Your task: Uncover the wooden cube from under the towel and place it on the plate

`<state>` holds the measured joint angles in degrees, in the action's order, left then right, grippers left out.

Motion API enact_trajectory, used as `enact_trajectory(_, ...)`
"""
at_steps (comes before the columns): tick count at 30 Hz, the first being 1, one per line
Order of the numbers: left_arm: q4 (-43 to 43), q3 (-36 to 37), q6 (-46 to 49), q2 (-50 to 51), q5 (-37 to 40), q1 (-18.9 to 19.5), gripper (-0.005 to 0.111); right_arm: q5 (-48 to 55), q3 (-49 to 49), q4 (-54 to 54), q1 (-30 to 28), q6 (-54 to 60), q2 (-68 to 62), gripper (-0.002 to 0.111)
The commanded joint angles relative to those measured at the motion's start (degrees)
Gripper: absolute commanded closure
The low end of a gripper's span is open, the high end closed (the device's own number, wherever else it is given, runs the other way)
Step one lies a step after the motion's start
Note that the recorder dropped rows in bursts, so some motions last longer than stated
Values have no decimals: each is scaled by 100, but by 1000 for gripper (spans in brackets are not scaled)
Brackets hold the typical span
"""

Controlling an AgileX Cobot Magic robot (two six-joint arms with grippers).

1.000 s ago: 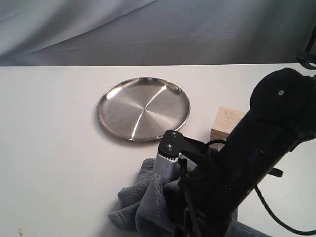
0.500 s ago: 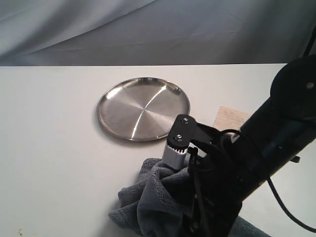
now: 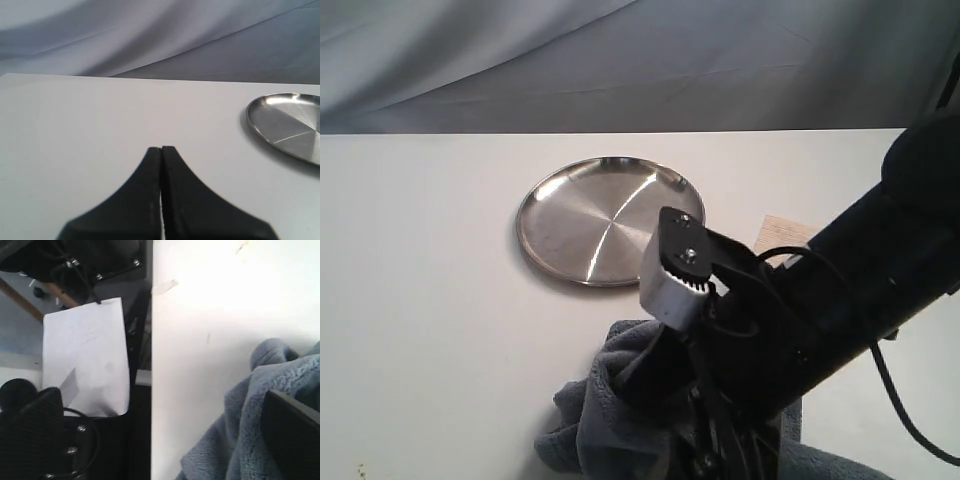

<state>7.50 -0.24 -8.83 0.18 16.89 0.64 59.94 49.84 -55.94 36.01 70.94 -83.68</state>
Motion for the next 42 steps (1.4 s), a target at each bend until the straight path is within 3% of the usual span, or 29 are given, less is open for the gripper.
enact_trajectory(1, -4, 24, -1, -18, -42, -25, 106, -469, 27, 53, -4, 115, 443, 5)
enact_trajectory(4, -4, 24, -1, -18, -42, -25, 106, 143, 27, 366, -4, 272, 1057, 5)
enact_trajectory(9, -4, 24, -1, -18, -42, -25, 106, 185, 27, 898, -4, -49, 1710, 5)
enact_trajectory(19, -4, 24, -1, -18, -42, -25, 106, 894, -222, 1008, 7, -763, 1857, 5)
enact_trajectory(26, -4, 24, -1, -18, -42, -25, 106, -164, -1097, 994, 7, -972, 1440, 5)
enact_trajectory(31, -4, 24, -1, -18, -42, -25, 106, 234, -1402, -744, 7, -549, 1027, 5)
enact_trajectory(36, -4, 24, -1, -18, -42, -25, 106, 1003, -1402, -3133, 7, 1195, 1026, 5)
enact_trajectory(39, -4, 24, -1, -18, -42, -25, 106, 739, -1402, -3411, -13, 1766, 1026, 5)
enact_trajectory(42, -4, 24, -1, -18, -42, -25, 106, -116, -1402, -2990, -13, 1179, 1011, 5)
